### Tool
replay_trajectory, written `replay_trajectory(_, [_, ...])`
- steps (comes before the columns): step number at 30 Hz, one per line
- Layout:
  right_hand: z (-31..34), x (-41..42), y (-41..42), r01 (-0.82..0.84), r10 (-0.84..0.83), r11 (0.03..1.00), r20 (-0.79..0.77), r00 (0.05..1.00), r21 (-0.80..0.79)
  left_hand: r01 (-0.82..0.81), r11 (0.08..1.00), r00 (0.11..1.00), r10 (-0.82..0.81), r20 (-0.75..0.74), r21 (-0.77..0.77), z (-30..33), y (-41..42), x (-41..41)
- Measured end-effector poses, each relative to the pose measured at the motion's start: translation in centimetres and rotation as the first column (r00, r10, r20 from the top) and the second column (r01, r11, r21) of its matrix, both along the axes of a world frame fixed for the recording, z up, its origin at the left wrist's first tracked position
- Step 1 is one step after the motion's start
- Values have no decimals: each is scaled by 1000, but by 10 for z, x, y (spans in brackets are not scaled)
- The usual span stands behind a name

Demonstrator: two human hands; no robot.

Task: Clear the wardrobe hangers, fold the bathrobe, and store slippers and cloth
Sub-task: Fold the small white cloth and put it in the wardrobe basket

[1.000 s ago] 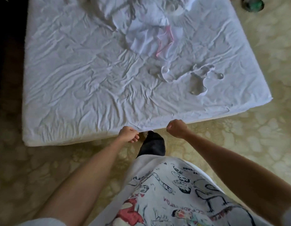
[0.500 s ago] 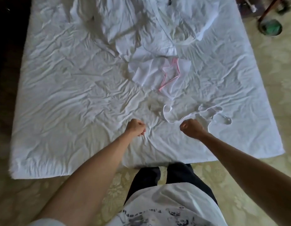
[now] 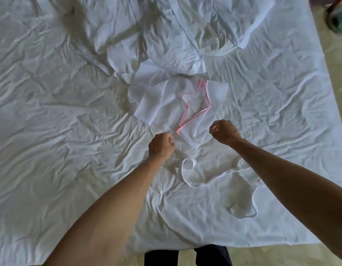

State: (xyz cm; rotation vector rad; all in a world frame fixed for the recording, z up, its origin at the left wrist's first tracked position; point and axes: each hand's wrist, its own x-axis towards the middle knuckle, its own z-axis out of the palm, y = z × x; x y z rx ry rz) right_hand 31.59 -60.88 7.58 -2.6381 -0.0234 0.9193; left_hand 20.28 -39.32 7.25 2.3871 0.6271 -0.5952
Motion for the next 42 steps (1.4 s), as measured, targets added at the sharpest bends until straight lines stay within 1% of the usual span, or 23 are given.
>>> replay_trajectory(2, [-24,37,-6,84,-83,996,62,995,-9,175,985,980,-172,101,-16,-37,-18,17])
replay_trajectory(3, [-38,55,-10,139,-138,990,108,985,-2,293,956,948,-289,136,-7,-55,-28,24])
replay_trajectory(5, [-63,88,-15,243,-246,969,197,949,41,527,843,832,-538,137,112,-88,-46,35])
replay_trajectory(6, [-73,102,-16,290,-295,955,212,932,54,595,781,777,-620,112,190,-101,-53,39])
replay_trajectory(7, [-83,115,-15,340,-350,937,202,915,83,622,742,746,-659,99,252,-110,-58,40])
replay_trajectory(9, [-100,137,-10,481,-501,860,108,858,170,604,733,732,-665,145,313,-123,-61,42])
replay_trajectory(10, [-105,145,-7,543,-566,811,58,822,218,579,752,732,-650,206,315,-128,-60,43])
replay_trajectory(12, [-115,156,0,639,-664,687,-59,745,347,488,831,747,-556,366,268,-131,-54,42])
replay_trajectory(13, [-117,157,5,663,-688,629,-105,718,406,421,878,768,-478,426,228,-128,-49,42])
replay_trajectory(15, [-98,149,18,665,-711,550,-134,690,505,284,950,819,-312,481,132,-115,-33,37])
replay_trajectory(17, [-70,137,31,637,-717,535,-101,690,554,121,989,856,-147,496,86,-92,-10,26])
replay_trajectory(19, [-40,121,39,612,-723,542,-52,689,576,-62,997,883,36,469,39,-60,19,12])
replay_trajectory(21, [-7,105,49,583,-730,534,-14,683,612,-221,974,876,177,449,47,-28,49,0])
replay_trajectory(23, [30,88,67,559,-733,513,-6,680,651,-314,948,849,252,464,60,5,83,-12])
replay_trajectory(28, [118,44,134,515,-728,421,-60,683,747,-420,906,777,328,537,54,90,168,-38])
replay_trajectory(30, [147,22,163,499,-730,413,-50,681,762,-454,890,744,360,563,31,121,203,-50])
replay_trajectory(33, [190,-13,204,491,-759,390,-30,650,779,-466,885,709,375,597,-3,164,257,-67])
replay_trajectory(36, [231,-47,239,471,-794,360,0,608,805,-430,902,677,354,646,-44,208,309,-81])
replay_trajectory(39, [268,-75,270,444,-826,342,39,563,828,-351,934,650,297,700,-70,255,356,-93])
replay_trajectory(42, [304,-96,300,403,-831,328,59,553,855,-272,959,613,237,754,-79,303,400,-103])
